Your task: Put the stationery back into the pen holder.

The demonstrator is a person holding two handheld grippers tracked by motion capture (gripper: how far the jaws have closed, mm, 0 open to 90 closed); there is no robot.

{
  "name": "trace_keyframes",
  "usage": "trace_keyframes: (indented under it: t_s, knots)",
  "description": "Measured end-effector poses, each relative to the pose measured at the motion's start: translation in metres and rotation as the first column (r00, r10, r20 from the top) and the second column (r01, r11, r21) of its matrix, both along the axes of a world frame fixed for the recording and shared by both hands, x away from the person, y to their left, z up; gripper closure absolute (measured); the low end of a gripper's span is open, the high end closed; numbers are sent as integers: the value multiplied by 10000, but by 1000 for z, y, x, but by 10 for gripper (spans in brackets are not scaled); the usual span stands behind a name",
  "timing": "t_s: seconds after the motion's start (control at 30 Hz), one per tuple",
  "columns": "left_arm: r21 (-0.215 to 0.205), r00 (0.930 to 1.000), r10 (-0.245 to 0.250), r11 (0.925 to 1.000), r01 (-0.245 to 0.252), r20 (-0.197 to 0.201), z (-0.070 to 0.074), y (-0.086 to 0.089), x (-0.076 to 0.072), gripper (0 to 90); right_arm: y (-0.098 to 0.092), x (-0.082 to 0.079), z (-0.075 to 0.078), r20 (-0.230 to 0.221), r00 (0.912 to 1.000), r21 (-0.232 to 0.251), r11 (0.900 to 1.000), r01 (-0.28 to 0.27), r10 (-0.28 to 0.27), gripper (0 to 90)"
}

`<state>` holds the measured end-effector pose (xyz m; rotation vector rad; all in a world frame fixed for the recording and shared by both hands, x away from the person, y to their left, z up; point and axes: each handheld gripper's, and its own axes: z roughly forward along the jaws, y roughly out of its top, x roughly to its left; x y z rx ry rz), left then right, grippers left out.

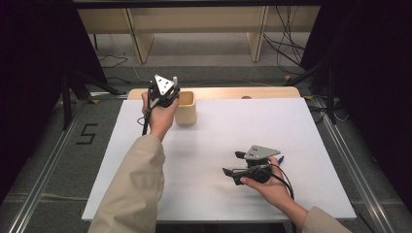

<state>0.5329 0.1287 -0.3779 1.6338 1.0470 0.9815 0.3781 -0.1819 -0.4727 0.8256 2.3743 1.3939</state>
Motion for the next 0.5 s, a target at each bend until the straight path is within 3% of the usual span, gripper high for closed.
trace_keyframes:
  t_s: [0.5]
  knots:
    - [92, 9991, 174, 9998, -170, -380, -13, -1, 5, 782, 1, 0, -1, -44, 10000, 16, 10000, 24, -24, 217]
